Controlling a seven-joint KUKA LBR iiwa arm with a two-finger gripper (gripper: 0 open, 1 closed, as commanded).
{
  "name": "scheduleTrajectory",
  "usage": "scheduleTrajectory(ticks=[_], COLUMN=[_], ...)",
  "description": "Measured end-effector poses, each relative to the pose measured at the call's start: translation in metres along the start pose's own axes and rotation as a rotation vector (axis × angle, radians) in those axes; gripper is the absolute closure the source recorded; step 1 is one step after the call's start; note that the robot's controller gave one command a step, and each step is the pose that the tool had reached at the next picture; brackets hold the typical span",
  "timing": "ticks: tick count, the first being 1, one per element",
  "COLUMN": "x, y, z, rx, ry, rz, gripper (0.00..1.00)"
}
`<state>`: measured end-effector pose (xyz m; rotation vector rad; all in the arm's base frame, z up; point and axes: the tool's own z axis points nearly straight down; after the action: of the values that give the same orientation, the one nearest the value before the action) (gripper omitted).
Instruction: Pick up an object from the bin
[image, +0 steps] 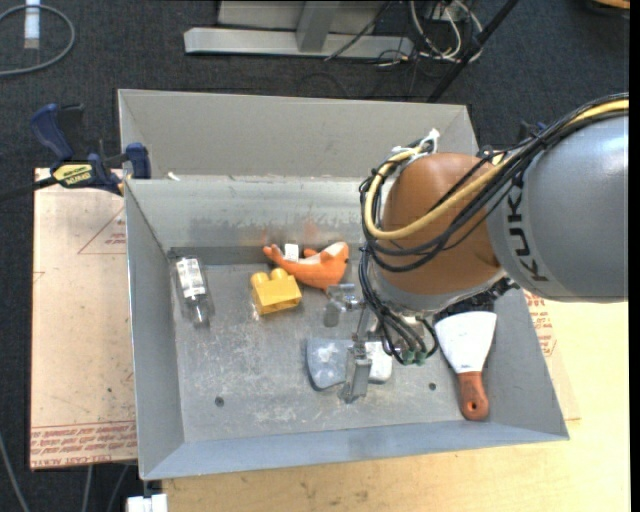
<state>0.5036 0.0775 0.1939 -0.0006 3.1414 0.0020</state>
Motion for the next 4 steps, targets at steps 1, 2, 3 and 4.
scheduleTrajectory(ticks=[1,2,3,4], x=[-0.004,-0.019,-0.026,-0.026], y=[-0.015,-0.01,-0.032,-0.032], z=[0.034,0.093,0.123,0.123], rx=[-0.002,-0.001,-0.003,-0.003], ry=[-0.005,-0.005,-0.008,-0.008], rz=[0.06,0.102,0.085,0.084], gripper=[0.0,0.0,1.0,1.0])
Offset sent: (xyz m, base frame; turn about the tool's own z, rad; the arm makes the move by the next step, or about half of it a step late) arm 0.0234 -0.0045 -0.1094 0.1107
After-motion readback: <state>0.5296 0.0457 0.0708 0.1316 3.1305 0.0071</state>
